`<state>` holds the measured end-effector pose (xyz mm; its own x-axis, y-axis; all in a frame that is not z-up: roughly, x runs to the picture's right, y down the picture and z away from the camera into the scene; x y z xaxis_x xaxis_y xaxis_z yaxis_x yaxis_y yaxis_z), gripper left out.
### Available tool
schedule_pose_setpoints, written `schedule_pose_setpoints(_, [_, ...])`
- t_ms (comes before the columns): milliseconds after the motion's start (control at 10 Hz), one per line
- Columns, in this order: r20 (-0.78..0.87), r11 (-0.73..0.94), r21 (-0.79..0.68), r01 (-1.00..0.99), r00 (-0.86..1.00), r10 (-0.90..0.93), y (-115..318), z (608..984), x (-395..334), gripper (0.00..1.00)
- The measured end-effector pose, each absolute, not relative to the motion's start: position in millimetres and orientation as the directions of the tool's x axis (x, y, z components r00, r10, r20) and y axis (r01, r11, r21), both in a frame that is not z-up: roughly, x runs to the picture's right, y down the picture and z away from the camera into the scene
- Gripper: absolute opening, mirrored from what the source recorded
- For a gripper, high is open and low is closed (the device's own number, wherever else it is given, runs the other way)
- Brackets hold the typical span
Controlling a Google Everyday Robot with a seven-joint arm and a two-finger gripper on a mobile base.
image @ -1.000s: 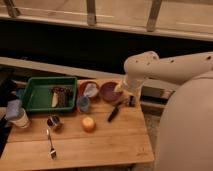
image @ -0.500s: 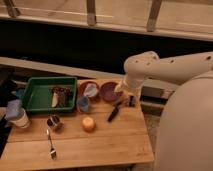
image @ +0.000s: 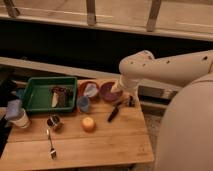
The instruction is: Stack cups into tray
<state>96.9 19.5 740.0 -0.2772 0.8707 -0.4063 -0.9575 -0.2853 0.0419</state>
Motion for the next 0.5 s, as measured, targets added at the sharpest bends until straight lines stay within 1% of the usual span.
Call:
schedule_pose_setpoints(300, [-0.418, -0.162, -0.070, -0.984, -0.118, 0.901, 22.9, 735.5, 16.0, 0.75])
schedule_pose_setpoints(500, [-0.416, -0.075, -0.177, -0.981, 0.006, 0.909, 30.9, 724.0, -51.5, 0.75])
